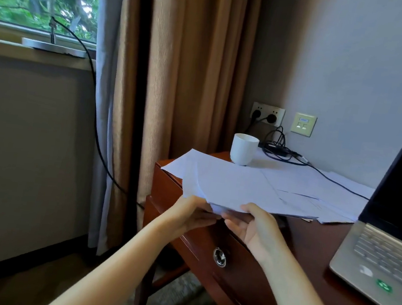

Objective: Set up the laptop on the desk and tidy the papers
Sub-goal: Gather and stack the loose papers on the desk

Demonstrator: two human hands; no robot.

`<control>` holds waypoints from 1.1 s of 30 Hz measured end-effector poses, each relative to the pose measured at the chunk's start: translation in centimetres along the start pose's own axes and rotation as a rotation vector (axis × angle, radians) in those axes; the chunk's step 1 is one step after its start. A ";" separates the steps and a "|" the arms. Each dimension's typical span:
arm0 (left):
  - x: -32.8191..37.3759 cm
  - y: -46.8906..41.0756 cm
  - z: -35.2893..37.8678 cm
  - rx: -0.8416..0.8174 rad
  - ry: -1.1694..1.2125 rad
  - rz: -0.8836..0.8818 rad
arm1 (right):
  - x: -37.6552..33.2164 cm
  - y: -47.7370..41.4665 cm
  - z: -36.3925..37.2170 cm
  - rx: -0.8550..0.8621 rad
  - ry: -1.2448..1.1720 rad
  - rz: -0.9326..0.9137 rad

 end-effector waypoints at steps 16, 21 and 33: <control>1.2 -4.8 -3.0 0.169 -0.339 -0.108 | 1.4 -0.3 1.7 -0.049 0.247 0.261; 0.7 -4.8 -3.0 0.183 -0.497 -0.061 | 1.7 0.1 2.0 -0.031 0.665 0.397; -0.4 -2.9 -4.6 0.289 -0.080 0.099 | 5.1 0.2 2.7 0.063 -0.041 0.160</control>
Point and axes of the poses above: each hand's wrist, its own y-axis away from the middle knuckle, its own z-axis out of the palm, x = y × z, the point moved 4 cm from there along -y, towards the middle knuckle, and after that the axes turned 12 degrees about z, right-handed, at the moved point
